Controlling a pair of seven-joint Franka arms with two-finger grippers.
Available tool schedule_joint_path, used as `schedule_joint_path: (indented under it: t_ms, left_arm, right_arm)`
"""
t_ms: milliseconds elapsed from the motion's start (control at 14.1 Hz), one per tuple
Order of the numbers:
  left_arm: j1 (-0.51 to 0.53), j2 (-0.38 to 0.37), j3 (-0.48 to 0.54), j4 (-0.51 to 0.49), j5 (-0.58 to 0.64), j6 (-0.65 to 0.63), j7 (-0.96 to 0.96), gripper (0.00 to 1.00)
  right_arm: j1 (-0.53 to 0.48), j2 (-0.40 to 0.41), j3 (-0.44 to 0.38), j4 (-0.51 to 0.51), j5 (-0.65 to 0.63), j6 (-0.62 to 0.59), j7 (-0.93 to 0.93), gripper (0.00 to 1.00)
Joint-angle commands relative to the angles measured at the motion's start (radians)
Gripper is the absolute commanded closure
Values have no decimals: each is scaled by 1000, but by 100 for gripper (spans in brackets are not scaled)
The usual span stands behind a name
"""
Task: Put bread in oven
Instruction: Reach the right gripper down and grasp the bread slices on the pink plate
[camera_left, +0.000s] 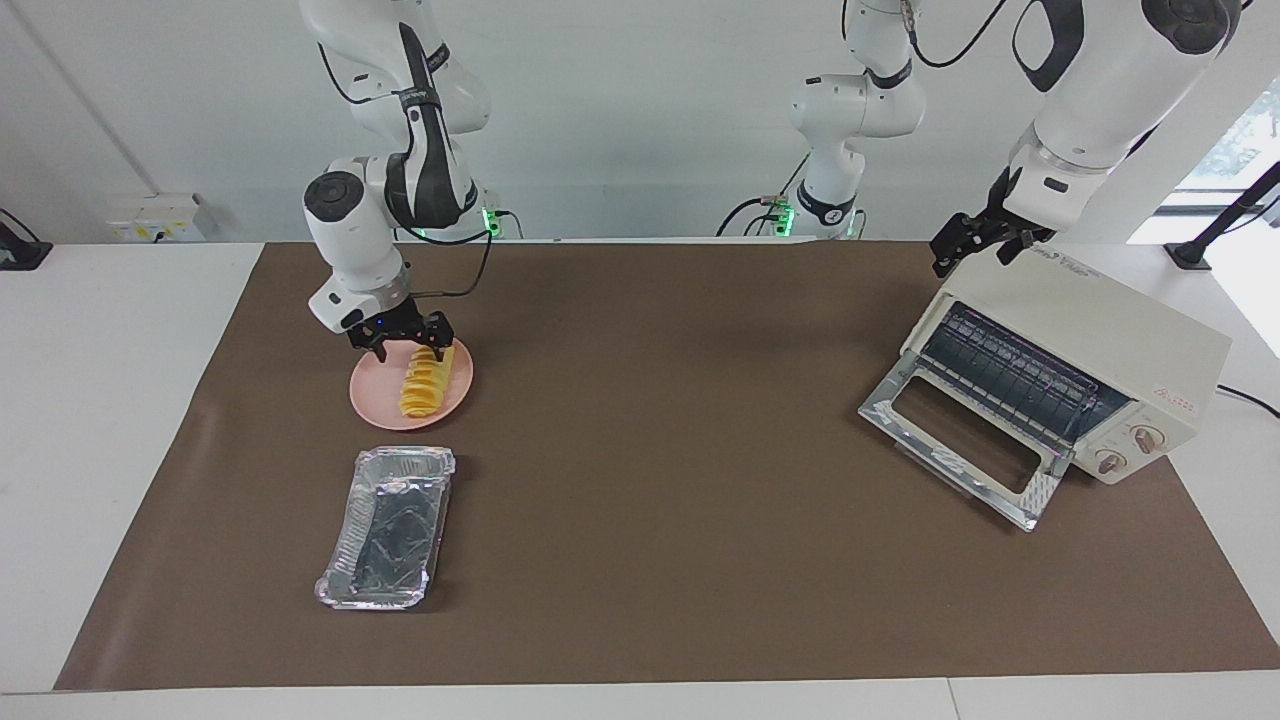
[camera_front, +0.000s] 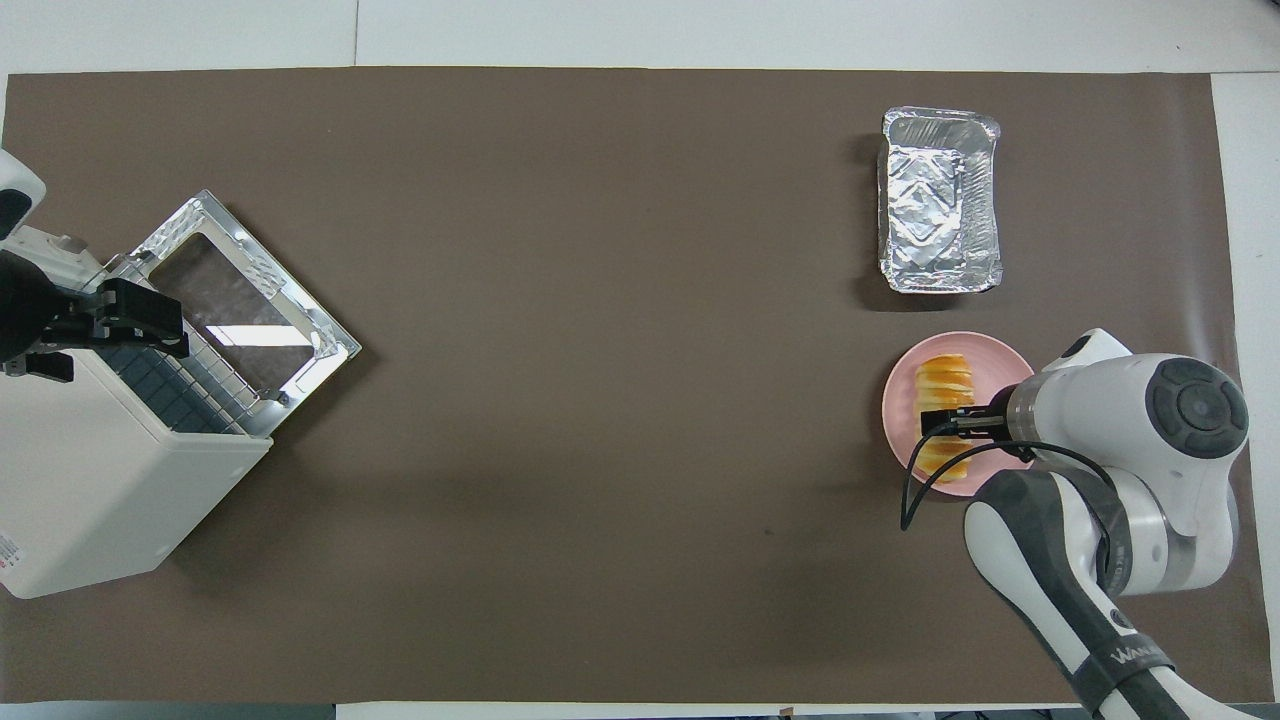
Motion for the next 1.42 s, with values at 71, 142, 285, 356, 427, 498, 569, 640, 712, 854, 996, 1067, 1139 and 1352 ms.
schedule_joint_path:
  t_ms: [71, 142, 285, 356, 427, 498, 569, 640, 712, 854, 996, 1067, 1139, 1352]
  left_arm:
    - [13, -23, -4, -16, -17, -6, 4, 0]
    - [13, -23, -4, -16, -17, -6, 4, 0]
    - [13, -21, -4, -16, -17, -6, 4, 0]
    - [13, -23, -4, -16, -17, -4, 4, 0]
    - [13, -21, -4, -16, -17, -6, 4, 0]
    - [13, -21, -4, -16, -17, -4, 4, 0]
    - [13, -21, -4, -16, -17, -6, 4, 0]
    - [13, -21, -4, -16, -17, -4, 4, 0]
    - [13, -21, -4, -16, -17, -6, 4, 0]
    - [13, -23, -4, -14, -17, -4, 4, 0]
    - [13, -21, -4, -14, -17, -6, 4, 0]
    - [13, -21, -4, -16, -17, -6, 4, 0]
    - [13, -21, -4, -16, -17, -4, 4, 0]
    - [13, -21, -4, -16, -17, -6, 4, 0]
  right_arm:
    - [34, 29, 2, 1, 16, 77, 71, 0]
    - [37, 37, 2, 1, 16, 80, 80, 0]
    - [43, 44, 2, 1, 16, 89, 75, 0]
    - [42, 47, 2, 1, 16, 91, 72, 0]
    - [42, 47, 2, 1, 16, 94, 68, 0]
    - [40, 49, 2, 1, 16, 100, 68, 0]
    - [39, 53, 2, 1, 16, 102, 68, 0]
    - [39, 61, 2, 1, 16, 102, 69, 0]
    - [42, 61, 2, 3, 16, 102, 72, 8]
    - [39, 61, 2, 3, 16, 102, 66, 58]
    - [34, 61, 1, 3, 16, 102, 54, 100]
    - [33, 61, 1, 3, 16, 102, 42, 100]
    - [33, 61, 1, 3, 16, 102, 29, 100]
    - [22, 66, 1, 21, 14, 86, -12, 100]
